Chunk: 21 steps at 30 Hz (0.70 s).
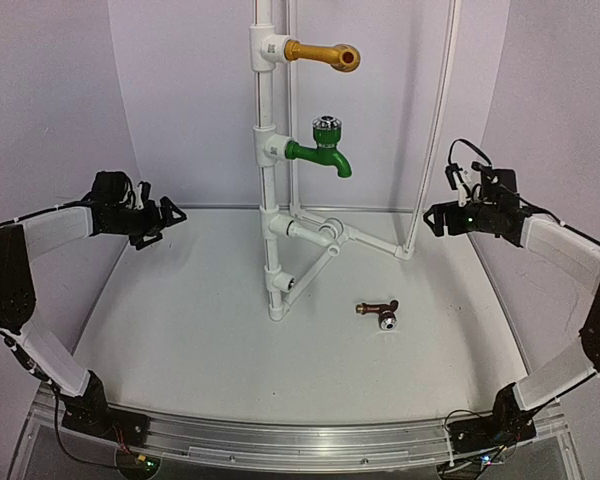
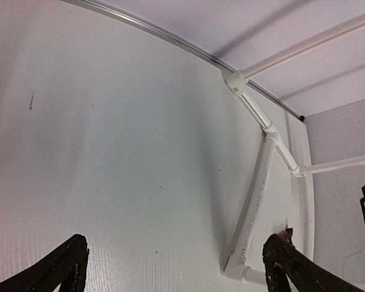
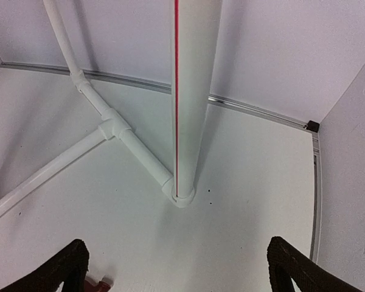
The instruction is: Install the water faucets
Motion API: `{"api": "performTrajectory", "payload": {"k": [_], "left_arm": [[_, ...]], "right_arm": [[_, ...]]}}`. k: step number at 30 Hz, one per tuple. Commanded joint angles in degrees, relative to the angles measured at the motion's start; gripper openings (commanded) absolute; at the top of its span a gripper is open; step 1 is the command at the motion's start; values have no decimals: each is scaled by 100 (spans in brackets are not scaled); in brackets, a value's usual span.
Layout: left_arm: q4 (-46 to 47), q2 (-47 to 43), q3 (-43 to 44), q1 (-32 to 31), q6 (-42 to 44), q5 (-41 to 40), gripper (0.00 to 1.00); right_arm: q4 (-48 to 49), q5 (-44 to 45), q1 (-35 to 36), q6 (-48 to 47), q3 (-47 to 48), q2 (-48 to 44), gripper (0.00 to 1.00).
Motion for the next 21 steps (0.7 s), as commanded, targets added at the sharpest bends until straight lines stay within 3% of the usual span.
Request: {"api": "performTrajectory", "payload": {"k": [1,8,10,15,21], "left_arm": [[1016,-462,-227,-241,-26,807,100],[1327,-235,28,-809,-23,1066,100],[1358,-218,21,-828,-53,1100,100],[1455,-259,-123,-870,-28,1161,100],[1591,-288,-271,-883,-93,1207,100]], "right_arm": [[495,317,-5,151,596,680,98],[813,335,-7,250,1569,1652,97],[871,325,-4,235,1806,1893,91],[1014,280,-4,199,2257,2358,63],[1237,134,-4,163,2777,2920,47]]}}
